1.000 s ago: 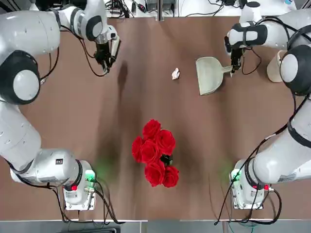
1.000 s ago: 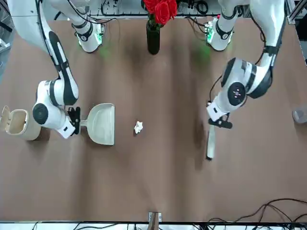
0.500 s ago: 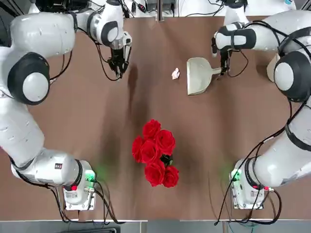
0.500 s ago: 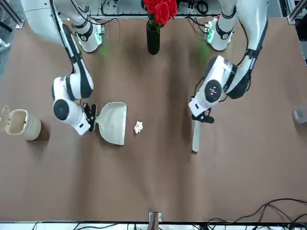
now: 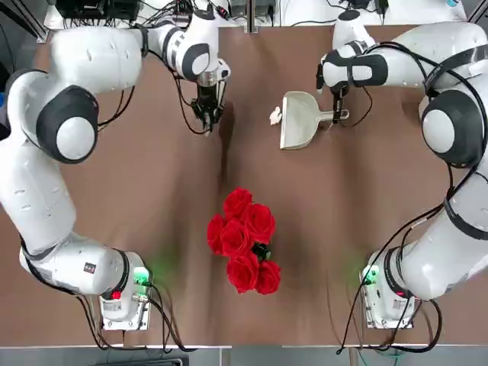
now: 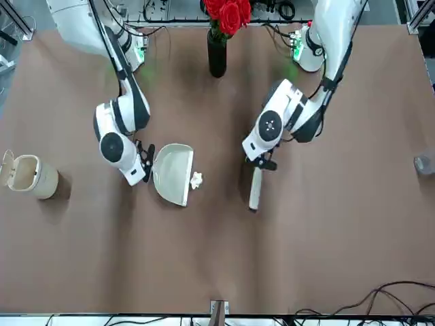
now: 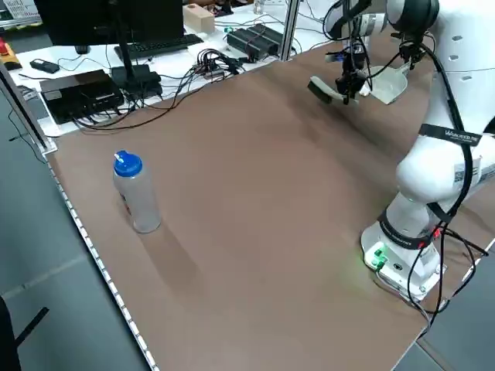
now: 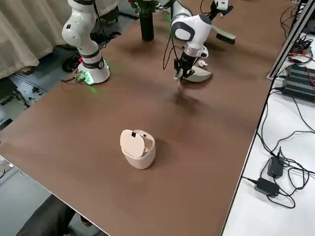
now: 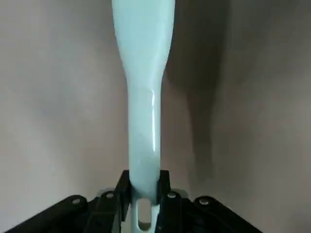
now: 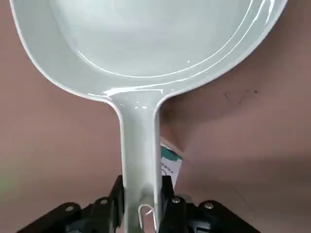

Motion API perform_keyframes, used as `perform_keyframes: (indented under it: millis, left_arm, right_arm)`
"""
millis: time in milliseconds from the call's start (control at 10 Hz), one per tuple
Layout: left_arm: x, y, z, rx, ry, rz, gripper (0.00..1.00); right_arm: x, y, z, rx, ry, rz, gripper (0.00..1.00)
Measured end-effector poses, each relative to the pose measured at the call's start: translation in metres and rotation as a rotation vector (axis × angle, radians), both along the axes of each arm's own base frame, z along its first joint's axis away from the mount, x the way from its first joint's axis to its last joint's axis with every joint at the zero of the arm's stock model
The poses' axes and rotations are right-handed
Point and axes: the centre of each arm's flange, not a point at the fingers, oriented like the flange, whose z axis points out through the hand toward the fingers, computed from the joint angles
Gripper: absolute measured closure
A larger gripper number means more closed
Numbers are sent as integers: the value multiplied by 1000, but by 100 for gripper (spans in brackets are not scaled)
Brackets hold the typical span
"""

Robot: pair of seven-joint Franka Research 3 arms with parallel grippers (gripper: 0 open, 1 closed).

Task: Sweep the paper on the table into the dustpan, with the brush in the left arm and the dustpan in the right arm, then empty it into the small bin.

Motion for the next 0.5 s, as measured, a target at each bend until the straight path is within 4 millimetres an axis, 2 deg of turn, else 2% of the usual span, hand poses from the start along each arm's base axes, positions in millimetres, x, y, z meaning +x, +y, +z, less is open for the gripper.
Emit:
perform_keyframes:
  millis: [300,500]
  left_arm:
    - [-17,-65,-8,-46,23,9,73]
    - [-30,-103,-30,-49,44,19,73]
  right_arm:
    - [-7,20,0,-16,-9,-29,67]
    - [-13,34,0,-25,-17,-43,67]
